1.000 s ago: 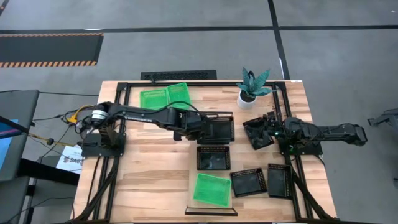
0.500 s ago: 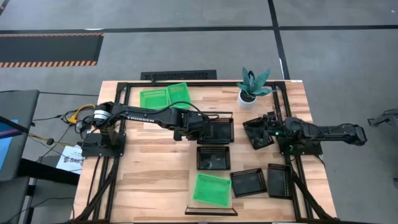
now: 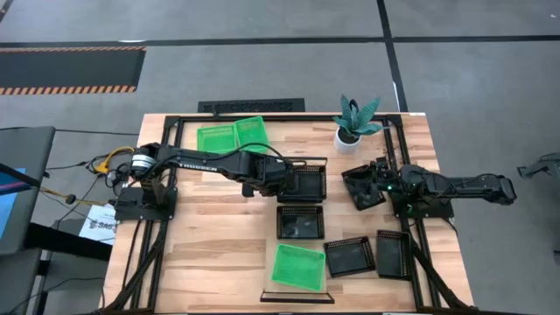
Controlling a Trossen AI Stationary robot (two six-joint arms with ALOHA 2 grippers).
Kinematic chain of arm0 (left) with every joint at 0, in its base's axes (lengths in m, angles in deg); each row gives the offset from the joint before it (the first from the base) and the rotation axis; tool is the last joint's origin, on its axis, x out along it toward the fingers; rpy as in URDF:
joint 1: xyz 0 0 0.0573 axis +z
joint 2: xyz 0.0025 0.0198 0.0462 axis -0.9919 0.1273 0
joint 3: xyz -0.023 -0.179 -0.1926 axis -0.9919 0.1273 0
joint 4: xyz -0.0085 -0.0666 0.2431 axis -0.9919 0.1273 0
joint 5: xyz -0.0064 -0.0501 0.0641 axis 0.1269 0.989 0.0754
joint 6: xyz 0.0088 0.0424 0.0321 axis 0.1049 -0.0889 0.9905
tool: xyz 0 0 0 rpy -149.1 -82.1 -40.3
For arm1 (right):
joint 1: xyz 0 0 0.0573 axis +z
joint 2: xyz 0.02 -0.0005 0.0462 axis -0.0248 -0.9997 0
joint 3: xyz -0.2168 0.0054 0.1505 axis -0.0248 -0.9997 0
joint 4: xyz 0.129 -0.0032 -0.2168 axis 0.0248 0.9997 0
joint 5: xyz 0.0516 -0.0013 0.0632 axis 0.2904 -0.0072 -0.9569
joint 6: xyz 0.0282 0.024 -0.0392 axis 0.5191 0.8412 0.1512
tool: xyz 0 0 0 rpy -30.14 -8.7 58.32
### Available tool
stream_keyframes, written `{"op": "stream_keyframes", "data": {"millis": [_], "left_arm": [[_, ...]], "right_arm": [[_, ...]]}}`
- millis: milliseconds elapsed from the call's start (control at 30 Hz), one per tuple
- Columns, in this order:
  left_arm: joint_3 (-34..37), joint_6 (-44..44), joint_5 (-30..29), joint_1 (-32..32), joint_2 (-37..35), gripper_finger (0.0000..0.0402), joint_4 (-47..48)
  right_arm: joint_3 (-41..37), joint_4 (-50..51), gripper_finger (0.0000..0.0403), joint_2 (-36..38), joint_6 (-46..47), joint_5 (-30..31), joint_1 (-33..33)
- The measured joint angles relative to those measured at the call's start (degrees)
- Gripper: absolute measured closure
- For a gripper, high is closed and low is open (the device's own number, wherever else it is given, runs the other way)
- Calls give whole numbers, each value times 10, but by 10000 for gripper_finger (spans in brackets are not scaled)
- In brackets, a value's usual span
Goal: Stack baskets on shelf by color
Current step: Stack the black bin on top of the black bin on the shelf
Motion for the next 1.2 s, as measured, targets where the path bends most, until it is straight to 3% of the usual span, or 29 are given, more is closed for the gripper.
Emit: {"op": "stream_keyframes", "data": {"millis": [400,833,1200], "left_arm": [[0,6,5,9,0,303,-28],[0,103,62,24,-21,303,-40],[0,206,11,20,-50,305,-62]], "right_arm": [[0,0,184,0,0,0,0],[0,1,184,0,0,0,0],[0,1,184,0,0,0,0]]}}
